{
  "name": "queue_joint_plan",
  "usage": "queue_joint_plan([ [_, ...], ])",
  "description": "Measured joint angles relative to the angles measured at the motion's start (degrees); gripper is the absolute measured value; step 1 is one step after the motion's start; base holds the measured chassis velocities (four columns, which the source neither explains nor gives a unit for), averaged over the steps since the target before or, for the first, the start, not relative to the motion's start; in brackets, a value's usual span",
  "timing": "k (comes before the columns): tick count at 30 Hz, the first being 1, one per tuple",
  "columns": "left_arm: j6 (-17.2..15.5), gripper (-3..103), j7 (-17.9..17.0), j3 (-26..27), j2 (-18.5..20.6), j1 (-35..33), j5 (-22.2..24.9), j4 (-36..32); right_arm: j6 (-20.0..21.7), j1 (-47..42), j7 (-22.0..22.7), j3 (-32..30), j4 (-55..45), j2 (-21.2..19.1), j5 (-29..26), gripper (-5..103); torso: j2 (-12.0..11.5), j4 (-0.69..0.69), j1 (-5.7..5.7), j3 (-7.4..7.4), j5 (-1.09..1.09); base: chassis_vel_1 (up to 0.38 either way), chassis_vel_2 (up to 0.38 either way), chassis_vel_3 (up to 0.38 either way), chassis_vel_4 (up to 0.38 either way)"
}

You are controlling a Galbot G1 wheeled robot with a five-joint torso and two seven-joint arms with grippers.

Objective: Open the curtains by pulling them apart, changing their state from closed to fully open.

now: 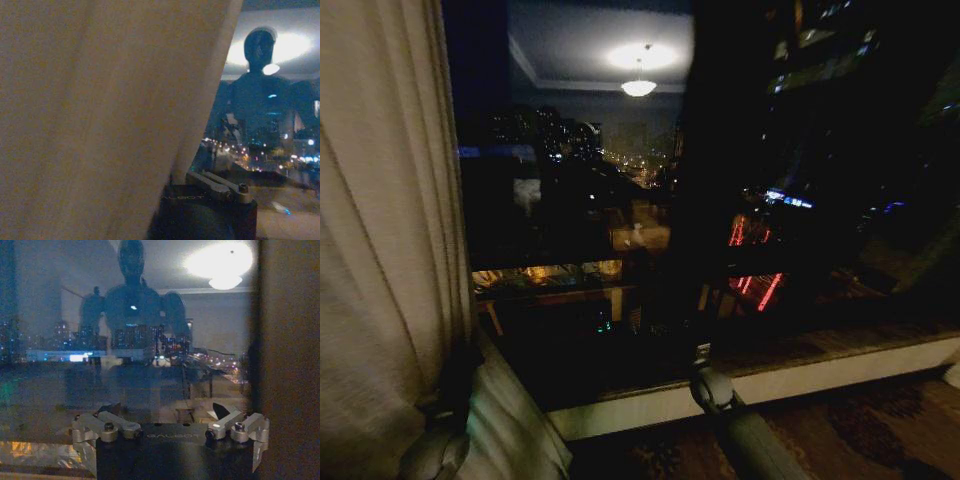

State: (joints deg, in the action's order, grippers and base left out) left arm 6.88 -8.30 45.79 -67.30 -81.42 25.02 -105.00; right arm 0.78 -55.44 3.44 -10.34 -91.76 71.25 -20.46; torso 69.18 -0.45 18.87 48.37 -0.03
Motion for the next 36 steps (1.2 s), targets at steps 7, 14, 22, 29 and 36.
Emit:
queue_joint_plan([
  [7, 0.5, 0, -0.1, 0.9, 0.1, -0.9, 0.0, -0.1, 0.0, 0.0, 0.0, 0.0, 0.0, 0.0, 0.0, 100, 0.0, 0.01, 0.0, 0.0, 0.0, 0.121, 0.083, -0.09, -0.1],
  [14, 0.6, 0, -0.1, 1.2, 0.0, -1.4, 0.0, -0.6, 0.0, 0.0, 0.0, 0.0, 0.0, 0.0, 0.0, 100, 0.0, -0.04, 0.01, 0.01, 0.05, -0.051, -0.027, 0.031, 0.022],
  [22, 0.6, 0, 0.0, 1.2, -0.3, -1.5, -0.3, -0.8, 0.0, 0.0, 0.0, 0.0, 0.0, 0.0, 0.0, 100, 0.0, -0.01, 0.0, 0.01, 0.01, -0.001, 0.01, -0.001, -0.006],
  [29, 0.6, 0, 0.0, 1.1, -0.6, -1.5, -0.8, -0.6, 0.0, 0.0, 0.0, 0.0, 0.0, 0.0, 0.0, 100, 0.0, -0.02, 0.01, 0.01, 0.04, 0.078, 0.061, -0.078, -0.07],
  [36, 0.6, 0, 0.0, 1.1, -1.0, -1.4, -1.1, -0.4, 0.0, 0.0, 0.0, 0.0, 0.0, 0.0, 0.0, 100, 0.0, 0.0, 0.01, 0.01, -0.01, 0.128, 0.135, -0.131, -0.132],
])
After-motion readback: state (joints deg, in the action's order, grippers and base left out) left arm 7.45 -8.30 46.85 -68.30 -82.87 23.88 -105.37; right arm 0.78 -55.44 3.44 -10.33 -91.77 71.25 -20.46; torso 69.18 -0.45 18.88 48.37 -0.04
